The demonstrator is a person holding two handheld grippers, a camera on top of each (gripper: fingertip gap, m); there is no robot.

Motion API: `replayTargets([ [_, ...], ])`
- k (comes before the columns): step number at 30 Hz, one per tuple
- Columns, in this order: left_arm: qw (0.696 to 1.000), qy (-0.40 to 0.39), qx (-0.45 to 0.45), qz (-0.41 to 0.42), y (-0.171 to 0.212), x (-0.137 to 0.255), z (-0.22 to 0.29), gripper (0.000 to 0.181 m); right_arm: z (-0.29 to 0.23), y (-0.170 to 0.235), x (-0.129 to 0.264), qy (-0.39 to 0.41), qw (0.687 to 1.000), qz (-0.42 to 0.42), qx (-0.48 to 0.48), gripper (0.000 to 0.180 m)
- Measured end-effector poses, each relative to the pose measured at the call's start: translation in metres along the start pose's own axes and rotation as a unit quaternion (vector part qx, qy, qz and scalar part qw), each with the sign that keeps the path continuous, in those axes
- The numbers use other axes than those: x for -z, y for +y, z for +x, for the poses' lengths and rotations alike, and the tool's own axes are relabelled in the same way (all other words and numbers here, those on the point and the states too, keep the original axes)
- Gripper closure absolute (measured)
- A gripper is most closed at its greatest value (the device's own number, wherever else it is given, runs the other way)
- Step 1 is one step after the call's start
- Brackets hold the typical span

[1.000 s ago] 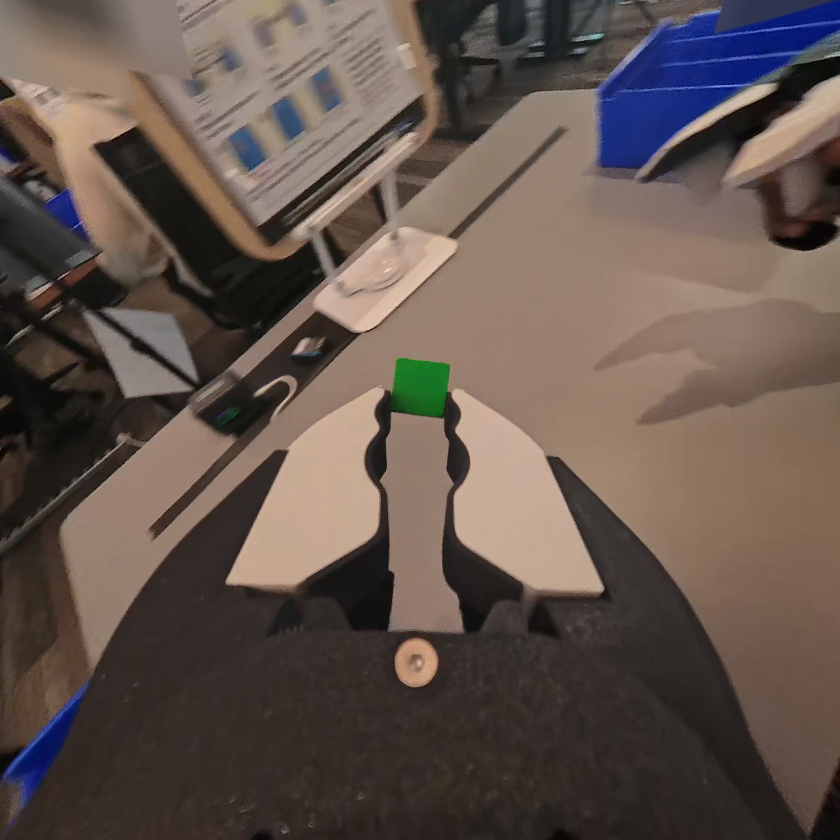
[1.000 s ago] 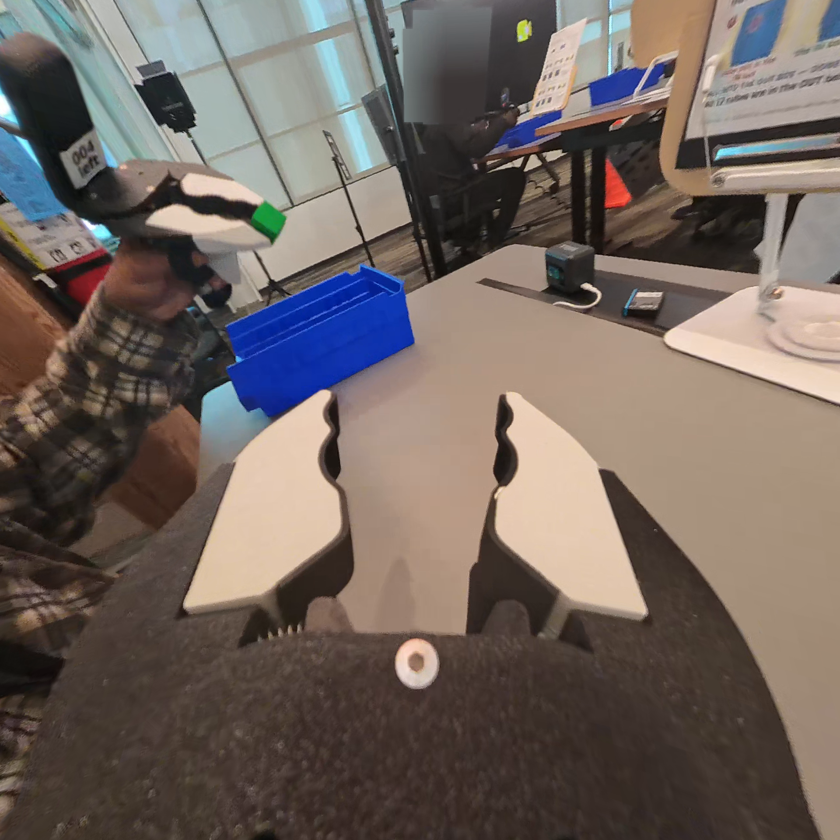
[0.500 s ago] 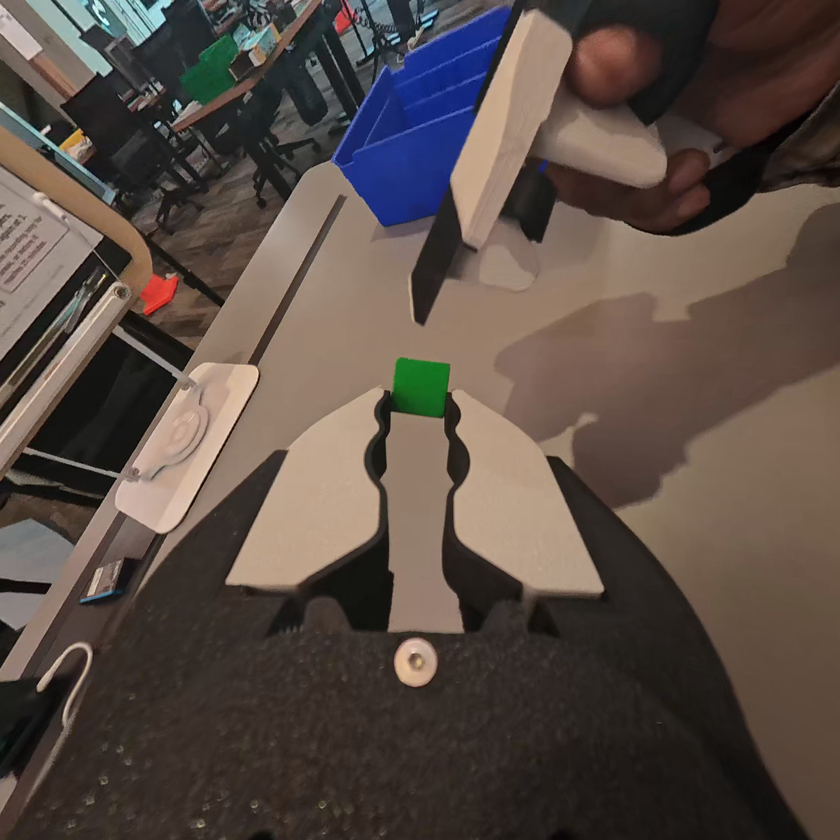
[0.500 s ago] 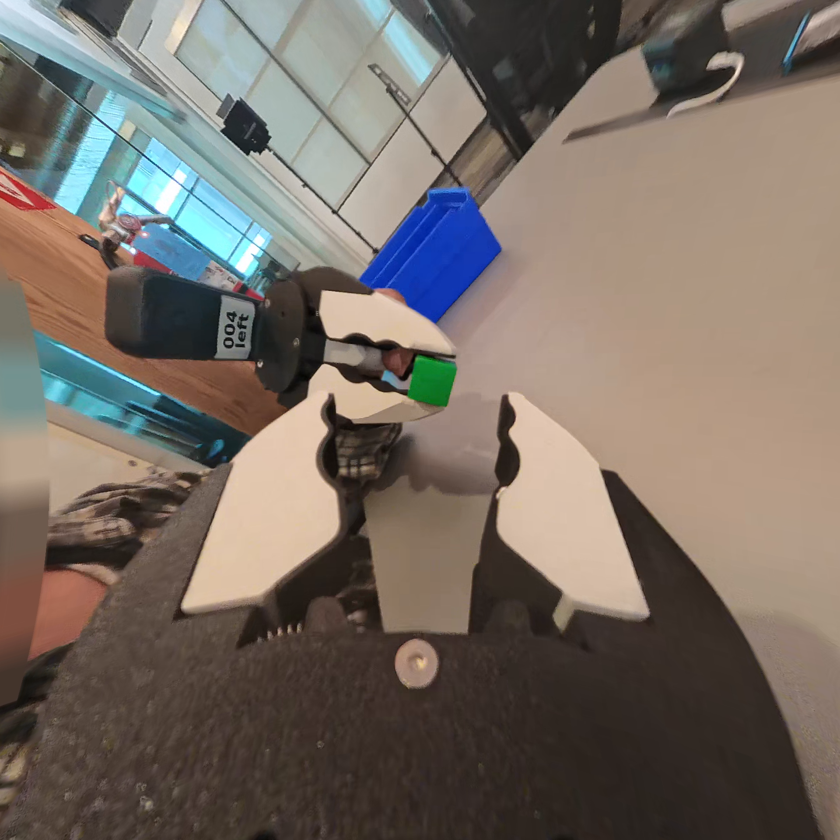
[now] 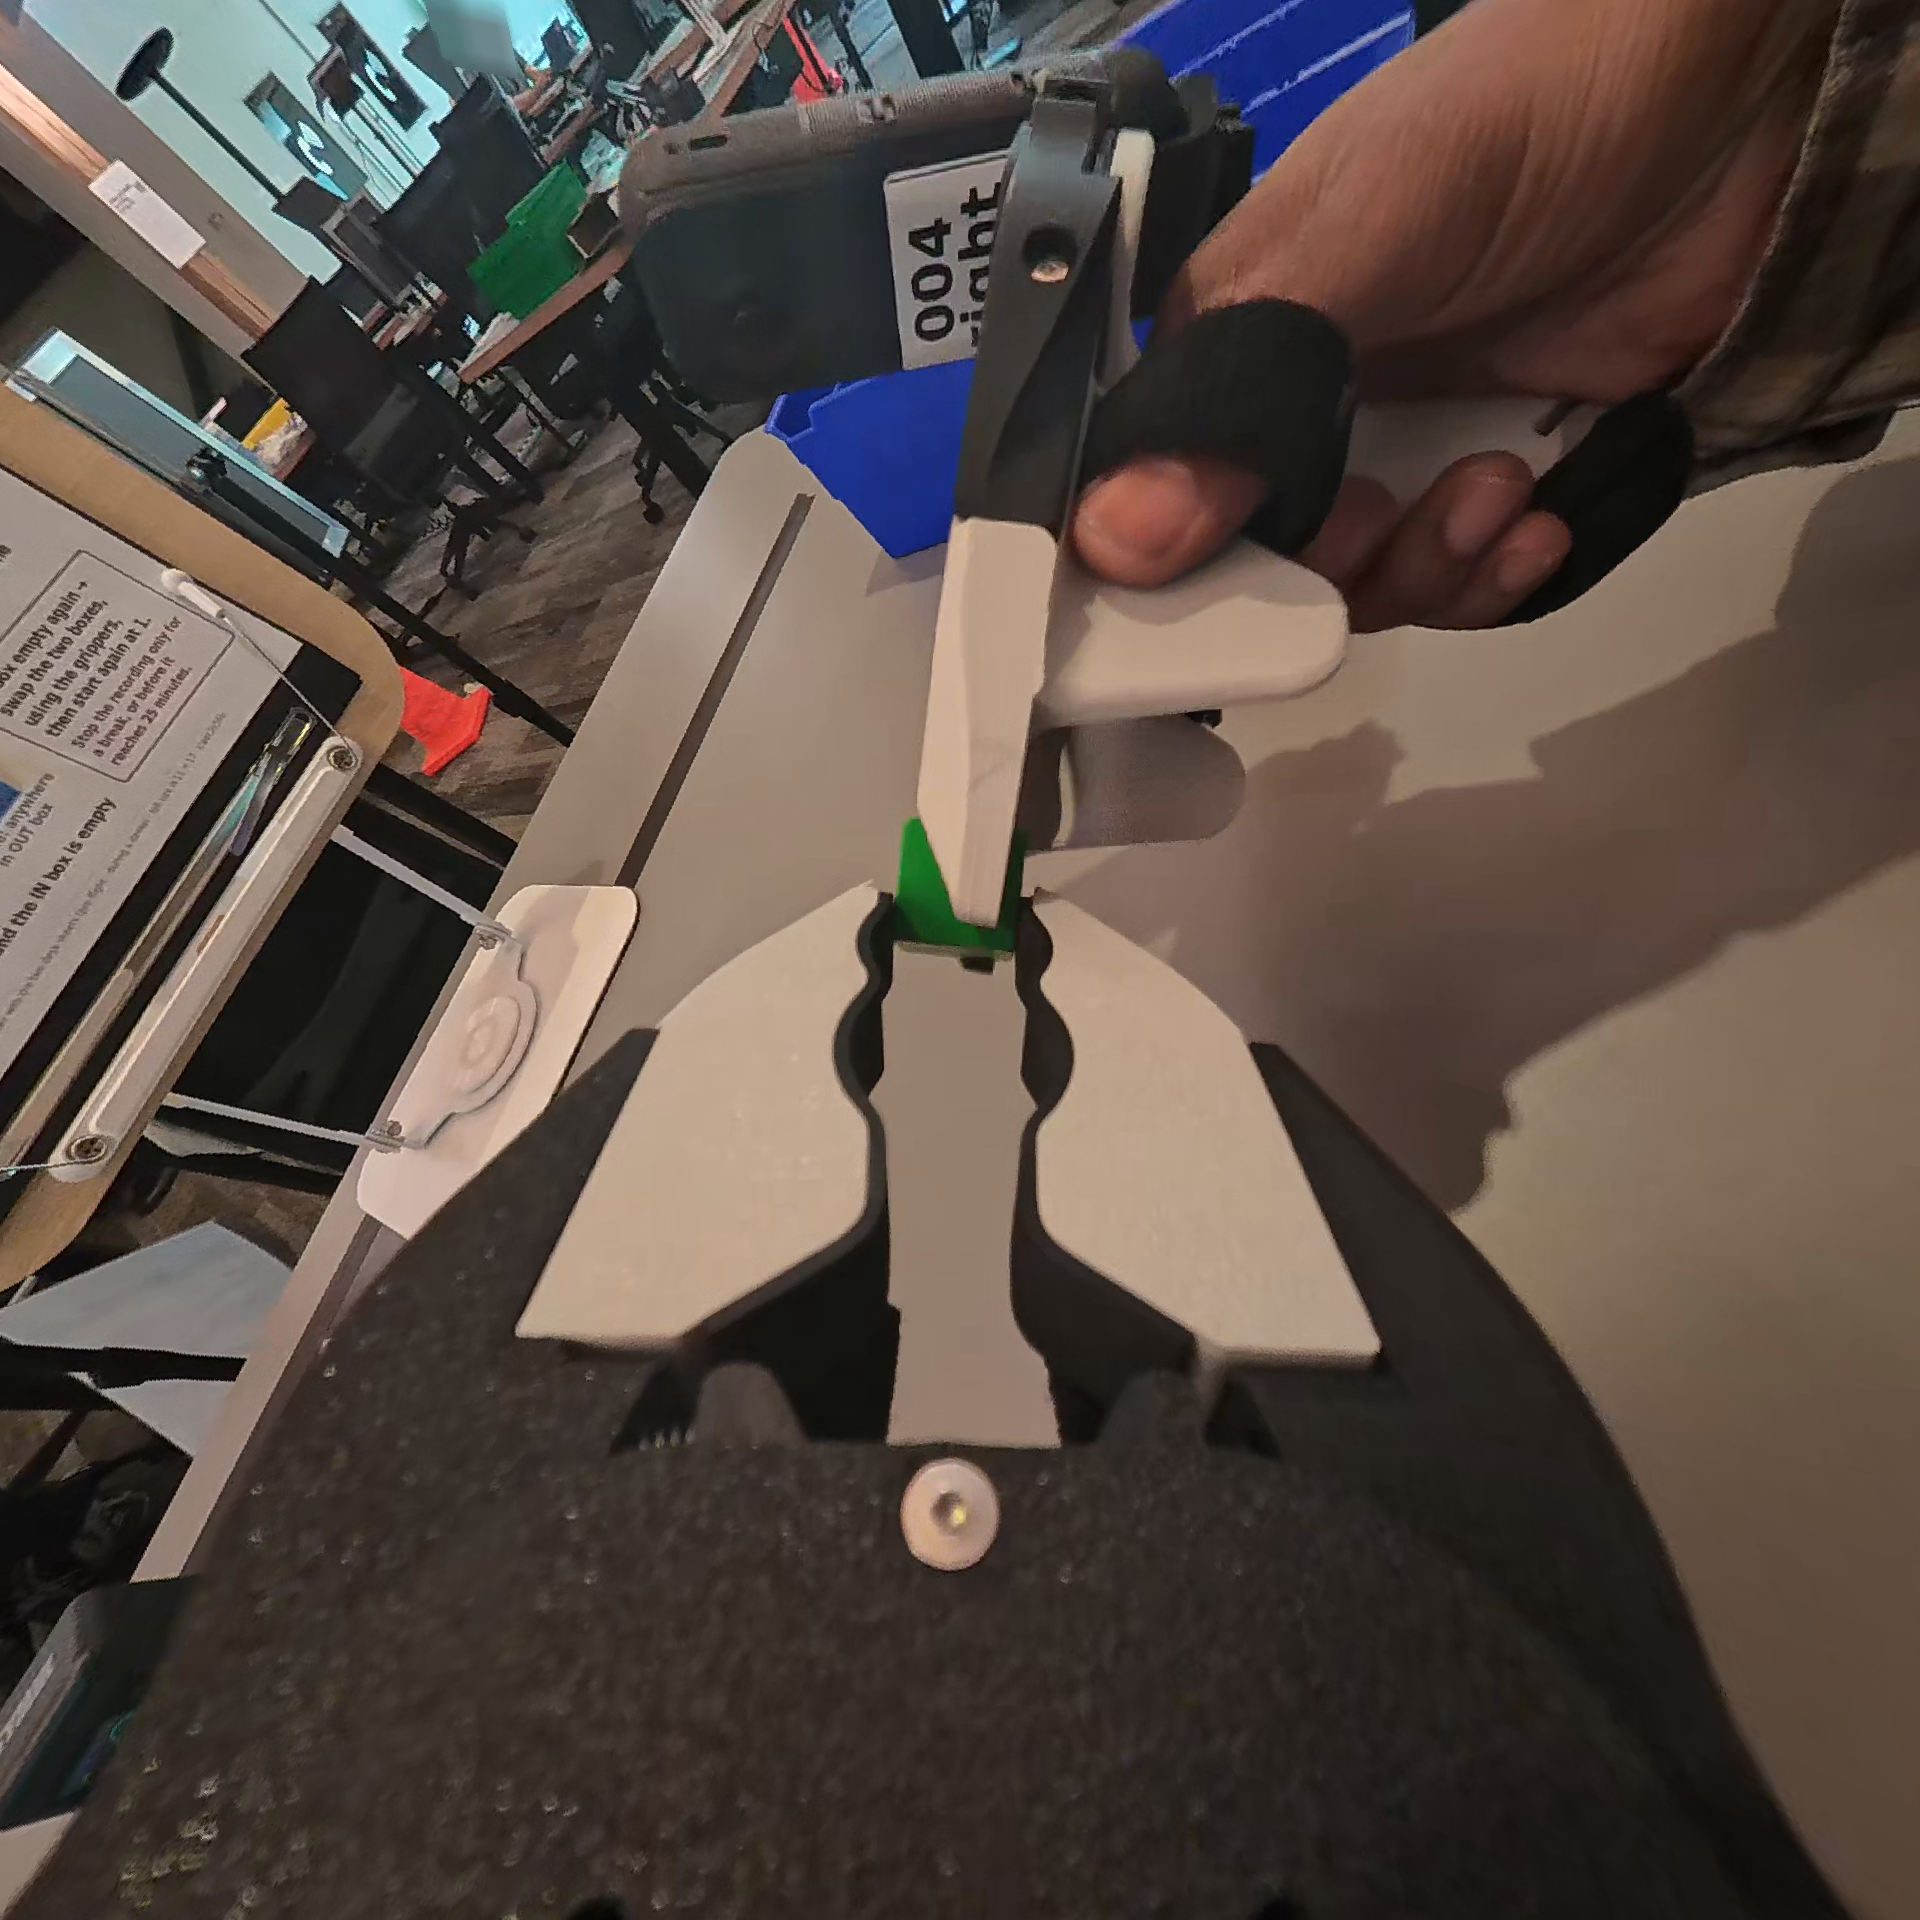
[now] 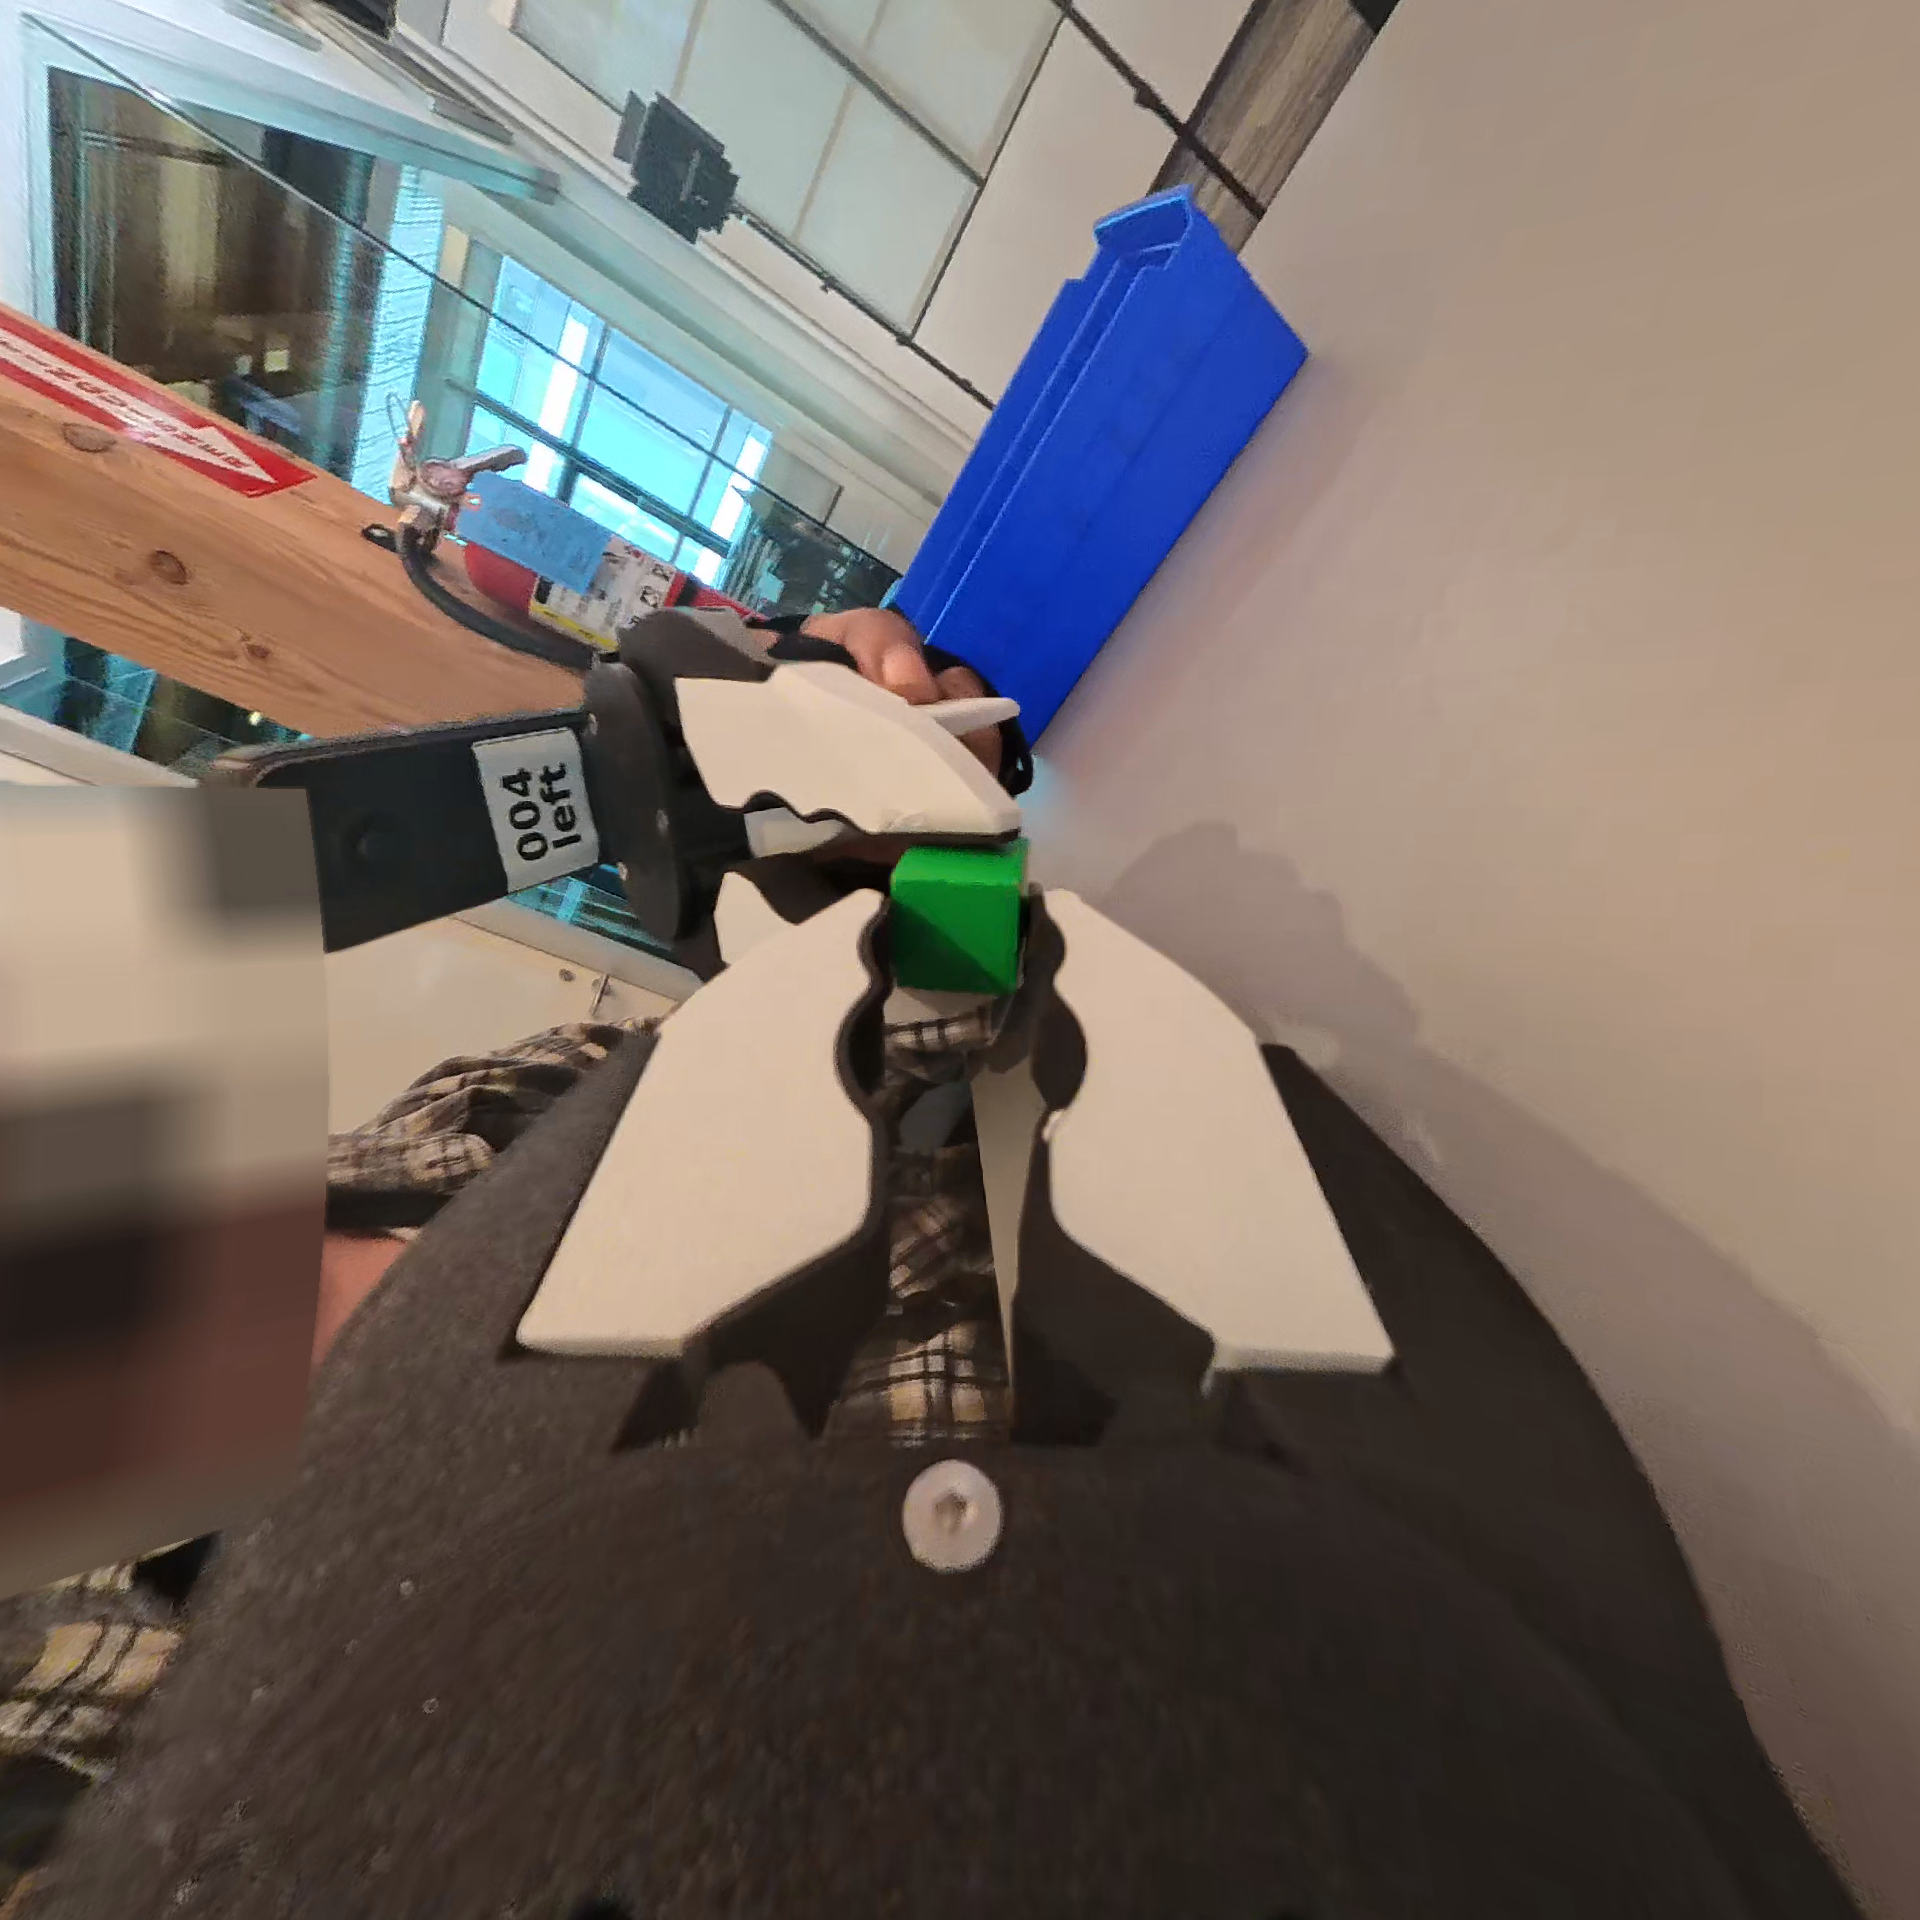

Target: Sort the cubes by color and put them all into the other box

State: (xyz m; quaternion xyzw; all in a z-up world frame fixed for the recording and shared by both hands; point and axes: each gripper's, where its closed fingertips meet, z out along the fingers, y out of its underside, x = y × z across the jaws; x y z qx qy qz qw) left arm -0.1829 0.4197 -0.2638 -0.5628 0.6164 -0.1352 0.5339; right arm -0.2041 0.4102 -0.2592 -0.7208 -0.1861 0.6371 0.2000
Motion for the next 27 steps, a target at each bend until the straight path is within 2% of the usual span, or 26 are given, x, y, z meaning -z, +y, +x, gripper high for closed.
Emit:
replayTargets([
  [10, 1.000, -0.001, 0.013, 0.019, -0.004, -0.001, -0.001, 0.157, -0.001, -0.005, 0.006, 0.012, 1.000, 0.003, 0.011, 0.158],
  [13, 0.999, 0.004, 0.041, 0.024, 0.002, -0.003, -0.004, 0.125, -0.007, -0.021, 0.035, 0.040, 0.998, 0.037, 0.044, 0.158],
  [15, 0.997, 0.014, 0.065, 0.030, 0.012, -0.006, -0.005, 0.105, -0.007, -0.035, 0.076, 0.106, 0.990, 0.058, 0.078, 0.158],
  [17, 0.996, 0.021, 0.082, 0.042, 0.023, -0.006, -0.006, 0.097, 0.004, -0.049, 0.137, 0.222, 0.966, 0.068, 0.113, 0.158],
  [20, 0.994, 0.020, 0.092, 0.059, 0.036, -0.006, -0.008, 0.096, 0.028, -0.061, 0.259, 0.444, 0.881, 0.065, 0.150, 0.158],
  [22, 0.995, 0.020, 0.089, 0.051, 0.043, -0.007, -0.007, 0.099, 0.048, -0.049, 0.335, 0.556, 0.822, 0.030, 0.116, 0.158],
  [24, 0.997, 0.010, 0.070, 0.041, 0.047, -0.008, -0.006, 0.102, 0.069, -0.027, 0.380, 0.596, 0.801, -0.001, 0.060, 0.158],
  [27, 0.998, 0.010, 0.054, 0.032, 0.049, -0.013, 0.000, 0.106, 0.105, 0.007, 0.400, 0.584, 0.811, -0.030, -0.021, 0.157],
])
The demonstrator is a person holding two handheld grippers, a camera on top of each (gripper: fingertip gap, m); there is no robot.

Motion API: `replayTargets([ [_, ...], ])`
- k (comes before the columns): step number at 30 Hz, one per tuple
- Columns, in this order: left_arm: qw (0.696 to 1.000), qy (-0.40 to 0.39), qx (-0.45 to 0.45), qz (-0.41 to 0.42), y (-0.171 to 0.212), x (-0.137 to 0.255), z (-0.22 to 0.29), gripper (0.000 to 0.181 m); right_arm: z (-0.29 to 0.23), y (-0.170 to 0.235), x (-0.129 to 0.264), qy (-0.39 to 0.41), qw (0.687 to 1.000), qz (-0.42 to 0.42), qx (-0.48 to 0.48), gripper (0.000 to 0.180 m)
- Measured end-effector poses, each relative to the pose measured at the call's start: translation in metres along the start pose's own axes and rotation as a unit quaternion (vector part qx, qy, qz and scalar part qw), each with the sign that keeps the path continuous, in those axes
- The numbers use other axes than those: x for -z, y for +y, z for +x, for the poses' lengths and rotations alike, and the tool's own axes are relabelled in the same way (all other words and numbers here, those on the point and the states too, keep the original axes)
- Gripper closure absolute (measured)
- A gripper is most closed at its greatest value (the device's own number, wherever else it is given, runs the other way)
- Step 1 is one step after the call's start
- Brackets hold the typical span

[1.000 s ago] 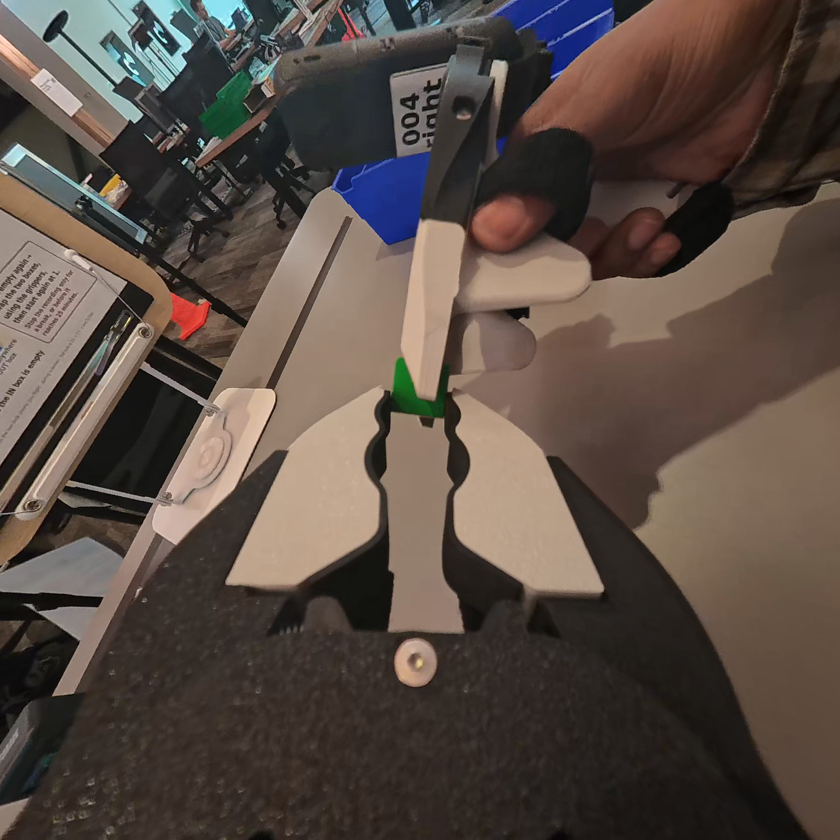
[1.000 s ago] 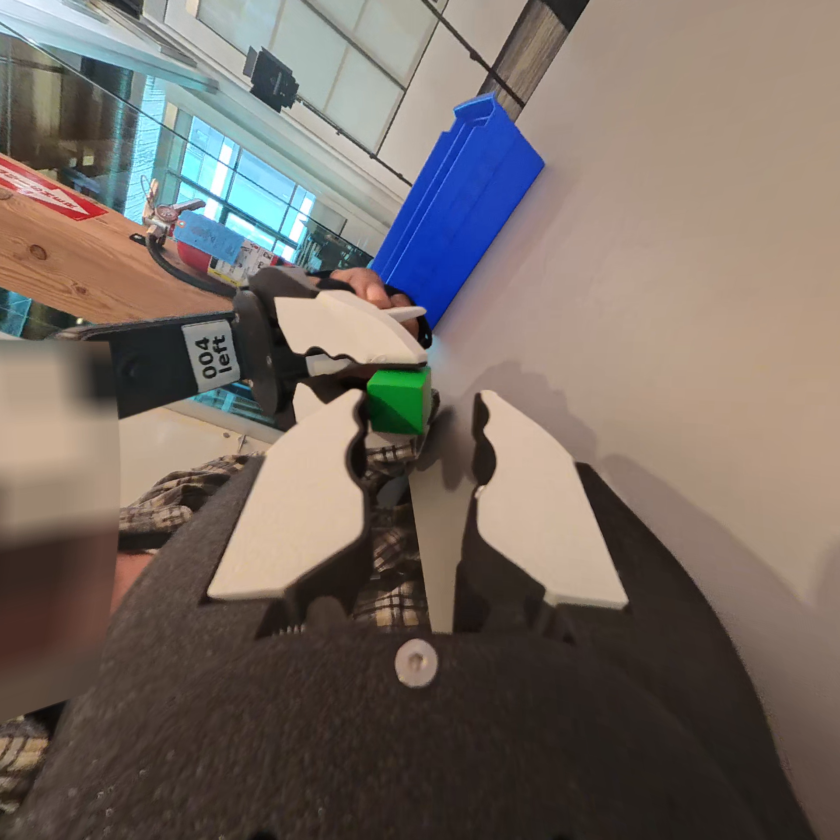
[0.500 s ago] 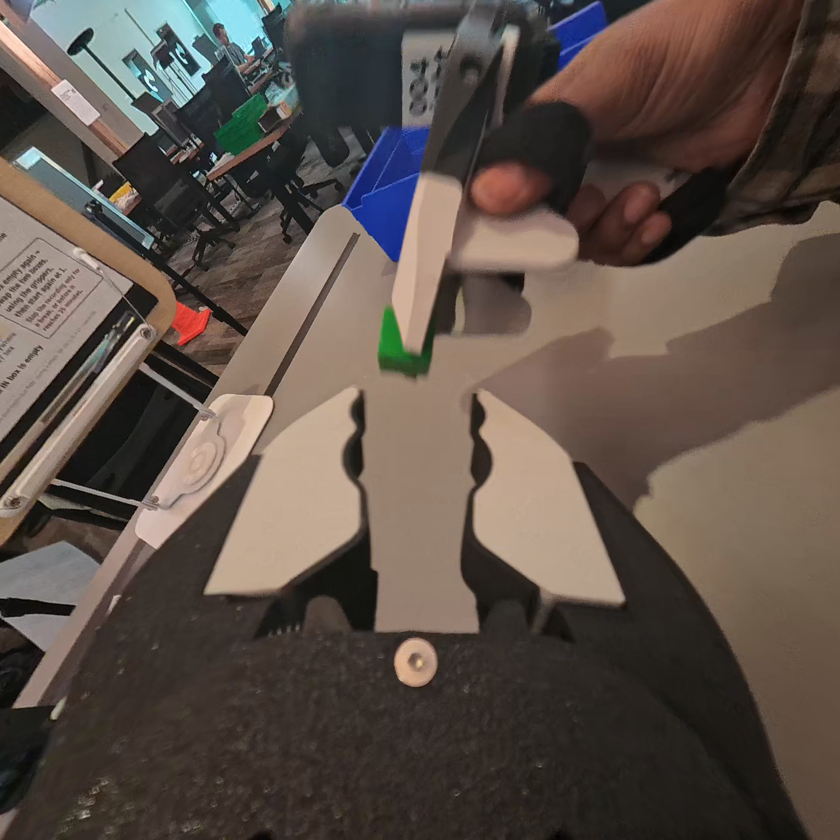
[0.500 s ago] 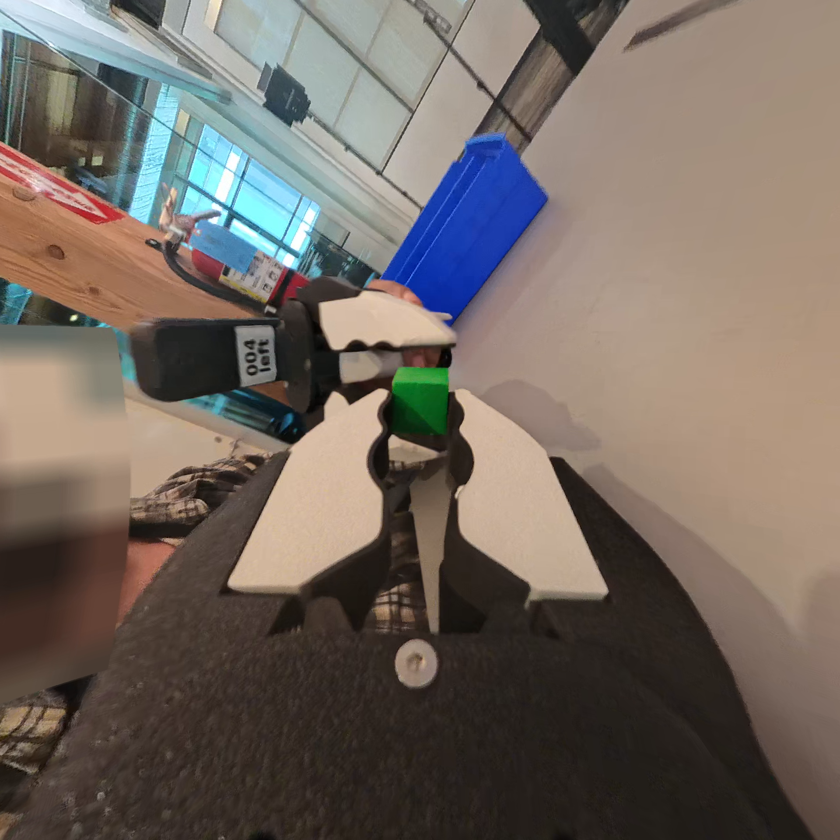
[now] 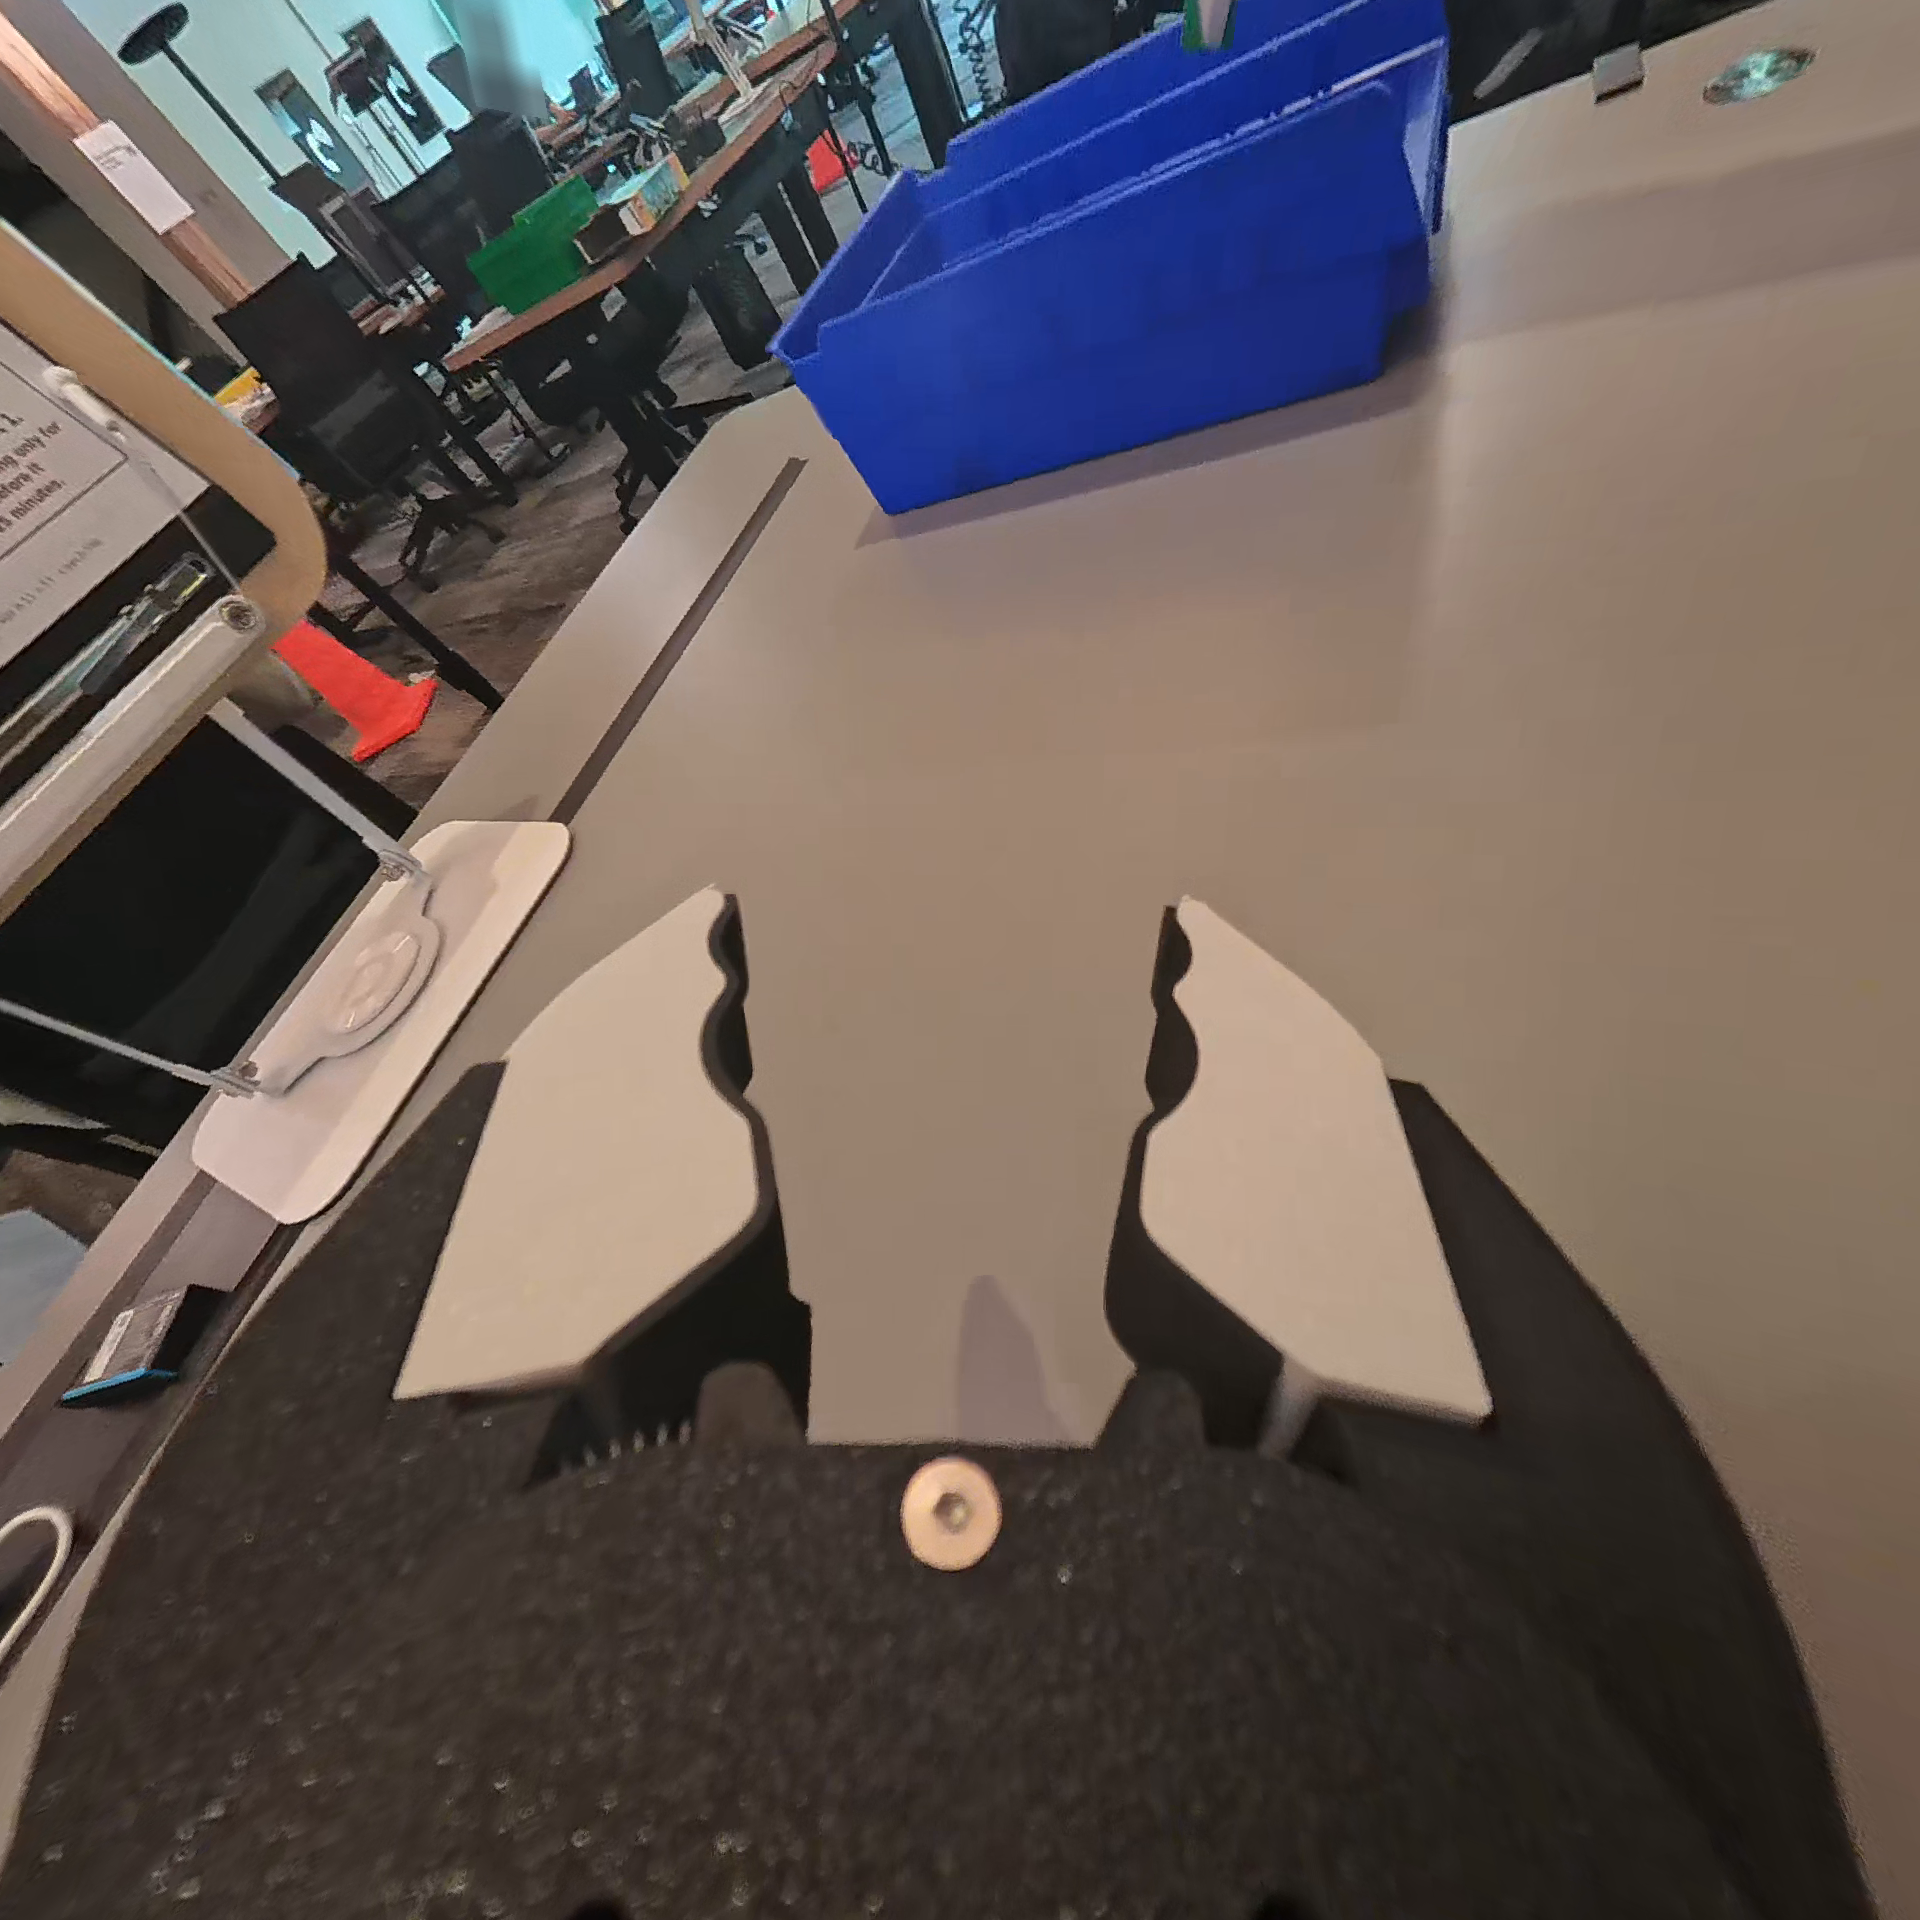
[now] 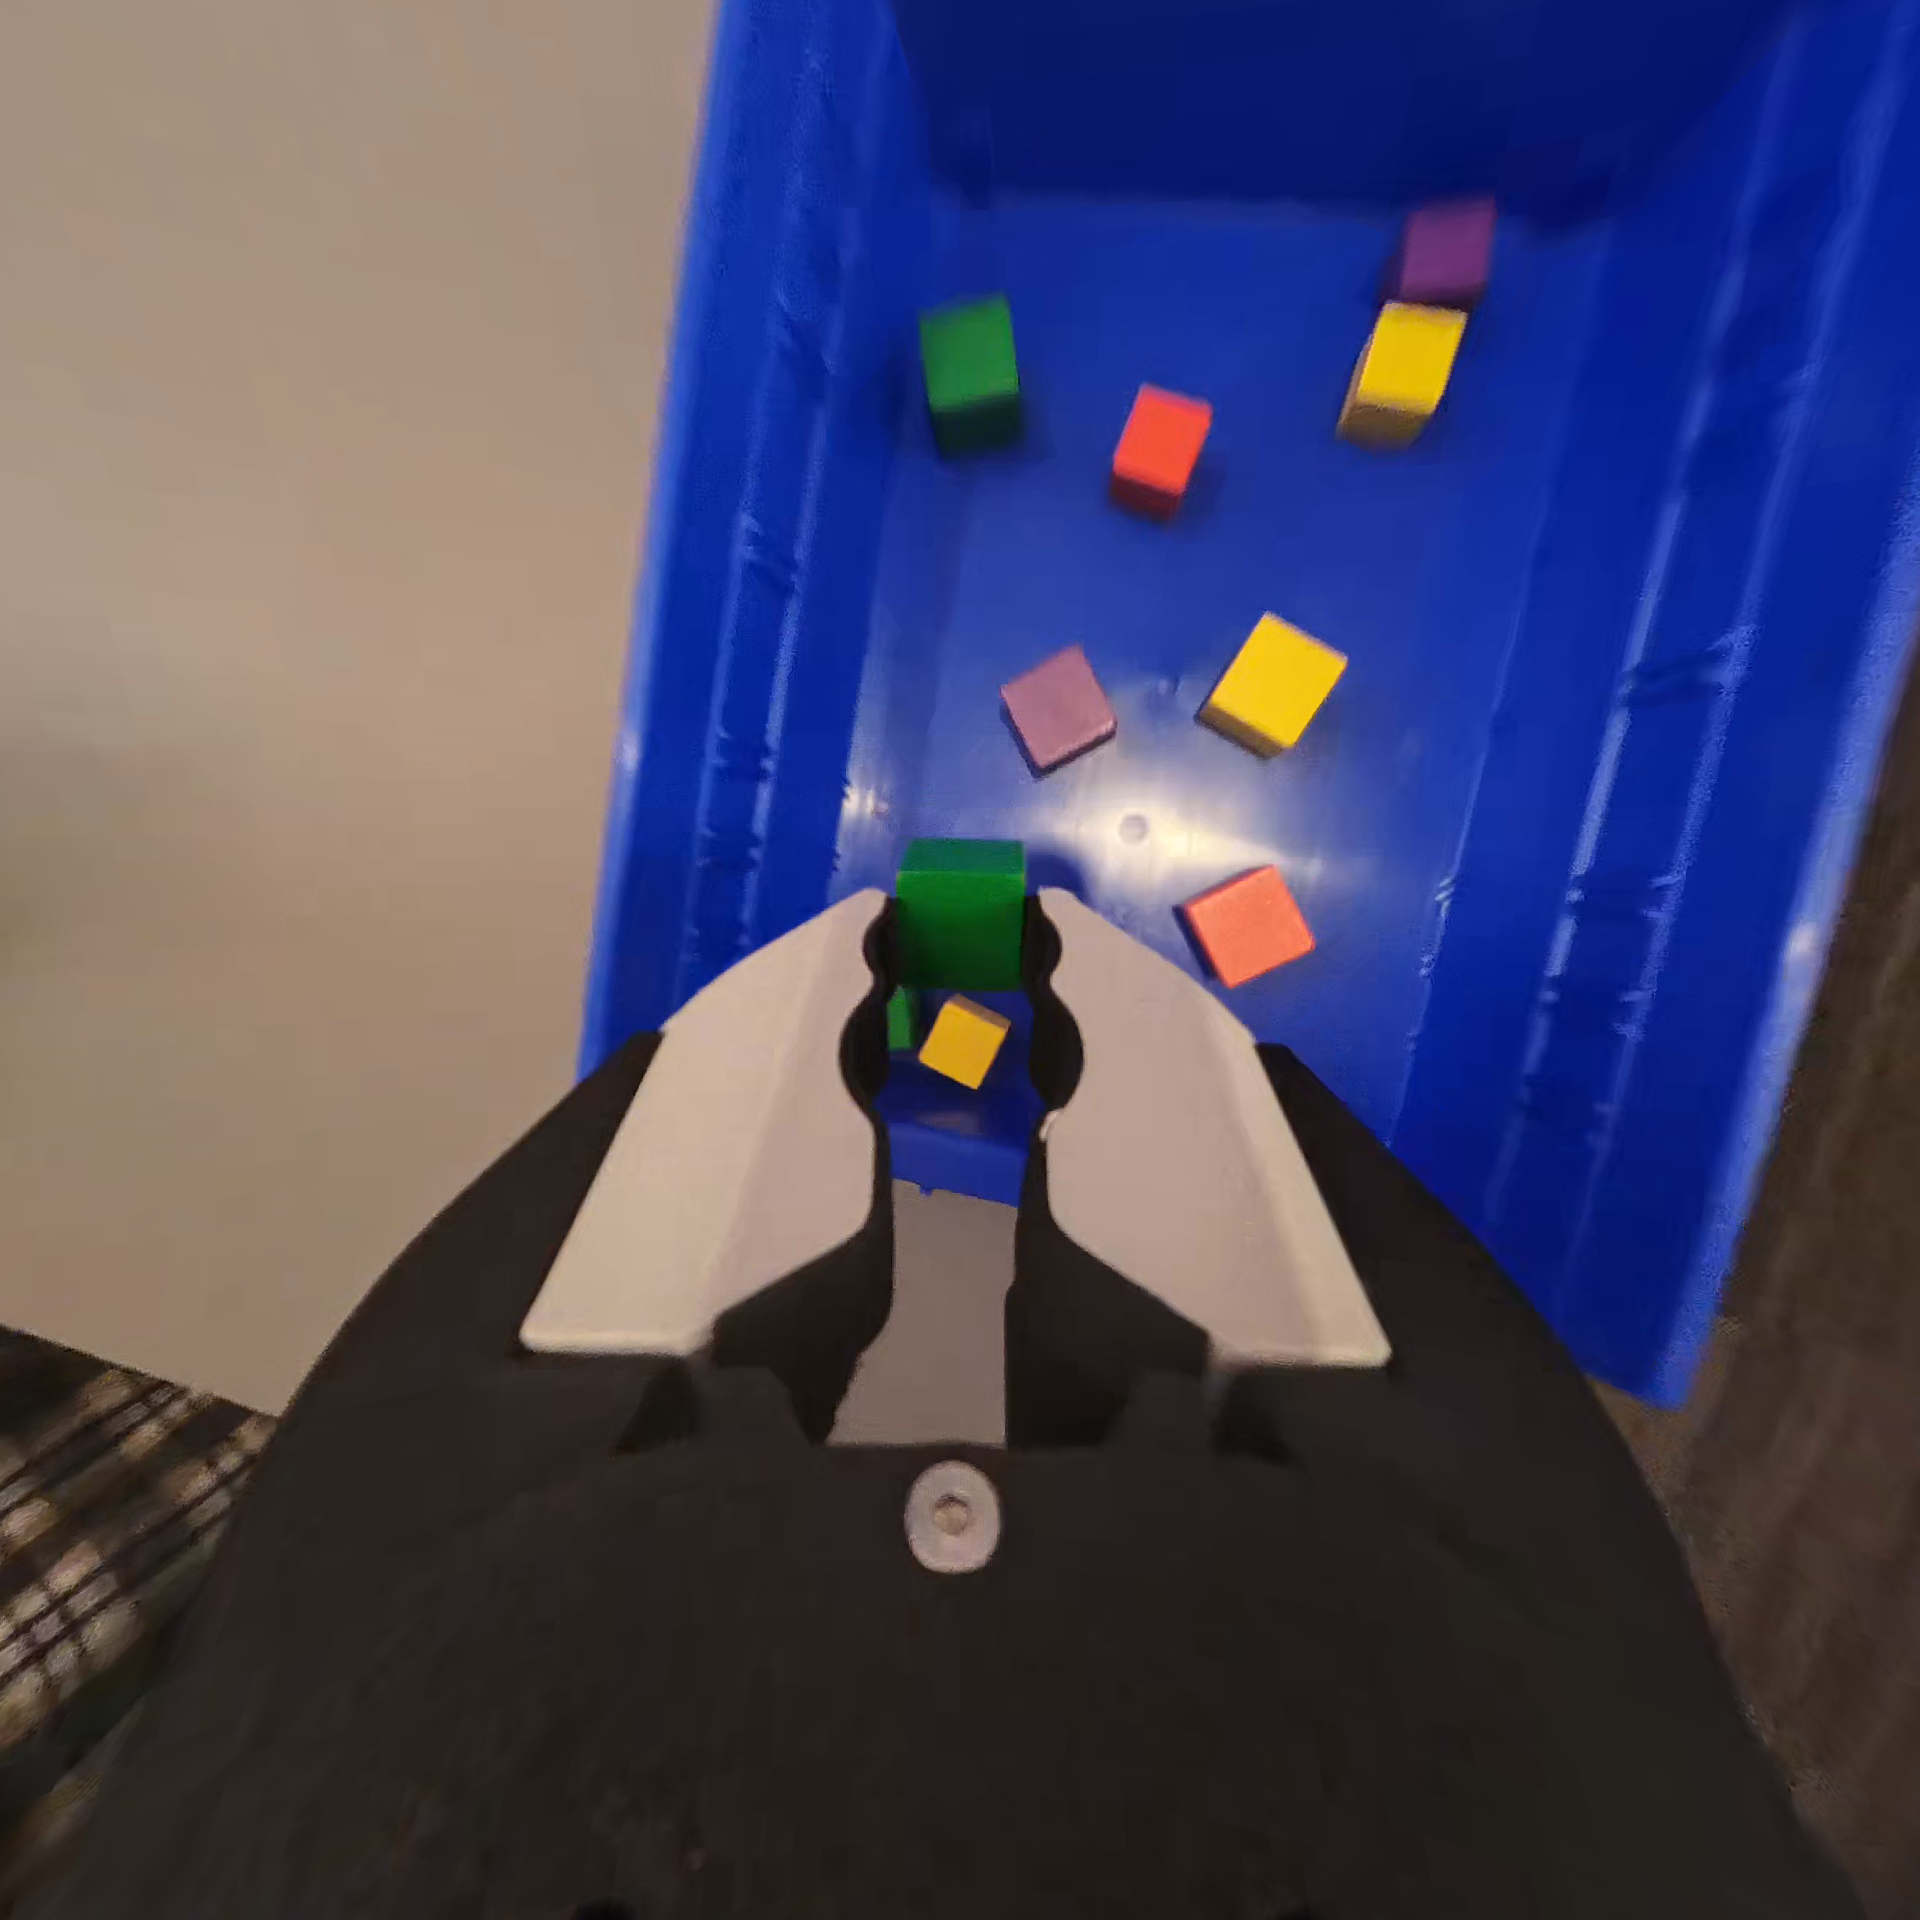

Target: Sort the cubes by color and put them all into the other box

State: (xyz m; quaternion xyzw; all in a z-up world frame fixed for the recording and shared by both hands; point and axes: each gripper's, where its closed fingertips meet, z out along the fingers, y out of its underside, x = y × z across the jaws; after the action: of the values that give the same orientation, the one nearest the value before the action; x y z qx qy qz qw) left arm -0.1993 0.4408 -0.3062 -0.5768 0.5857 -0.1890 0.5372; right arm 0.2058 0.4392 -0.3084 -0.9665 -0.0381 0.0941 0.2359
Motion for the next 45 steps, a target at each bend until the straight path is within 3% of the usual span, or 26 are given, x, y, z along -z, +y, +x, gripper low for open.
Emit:
replayTargets([
  [6, 1.000, 0.004, -0.004, -0.013, 0.007, -0.006, 0.006, 0.107, 0.025, 0.033, -0.053, 0.009, 0.996, -0.084, -0.022, 0.157],
  [9, 1.000, -0.005, -0.004, -0.005, 0.003, -0.004, 0.003, 0.108, 0.027, 0.029, -0.055, -0.001, 0.997, -0.070, -0.036, 0.140],
  [15, 1.000, -0.009, 0.007, -0.009, 0.007, -0.004, 0.000, 0.110, -0.008, -0.054, 0.035, -0.028, 0.995, 0.099, -0.015, 0.131],
  [18, 1.000, -0.021, -0.005, -0.017, 0.009, -0.004, -0.002, 0.111, -0.063, -0.096, 0.083, -0.039, 0.981, 0.183, 0.060, 0.125],
  [21, 0.999, -0.029, -0.009, -0.014, 0.009, -0.005, -0.004, 0.111, -0.132, -0.118, 0.097, -0.063, 0.956, 0.254, 0.135, 0.111],
  [24, 0.999, -0.036, 0.000, -0.014, 0.011, -0.006, -0.007, 0.111, -0.196, -0.117, 0.069, -0.099, 0.936, 0.282, 0.188, 0.096],
  [29, 0.999, -0.049, 0.000, -0.013, 0.012, -0.002, -0.015, 0.111, -0.273, -0.102, -0.011, -0.170, 0.912, 0.295, 0.228, 0.092],
  [37, 0.996, -0.084, 0.038, -0.003, 0.008, 0.015, -0.038, 0.111, -0.308, -0.090, -0.086, -0.183, 0.886, 0.345, 0.249, 0.093],
  [41, 0.993, -0.108, 0.050, -0.008, -0.003, 0.057, -0.057, 0.111, -0.314, -0.085, -0.094, -0.199, 0.879, 0.349, 0.257, 0.093],
  [45, 0.987, -0.139, 0.029, -0.069, -0.003, 0.139, -0.088, 0.110, -0.318, -0.076, -0.099, -0.197, 0.874, 0.348, 0.278, 0.096],
])
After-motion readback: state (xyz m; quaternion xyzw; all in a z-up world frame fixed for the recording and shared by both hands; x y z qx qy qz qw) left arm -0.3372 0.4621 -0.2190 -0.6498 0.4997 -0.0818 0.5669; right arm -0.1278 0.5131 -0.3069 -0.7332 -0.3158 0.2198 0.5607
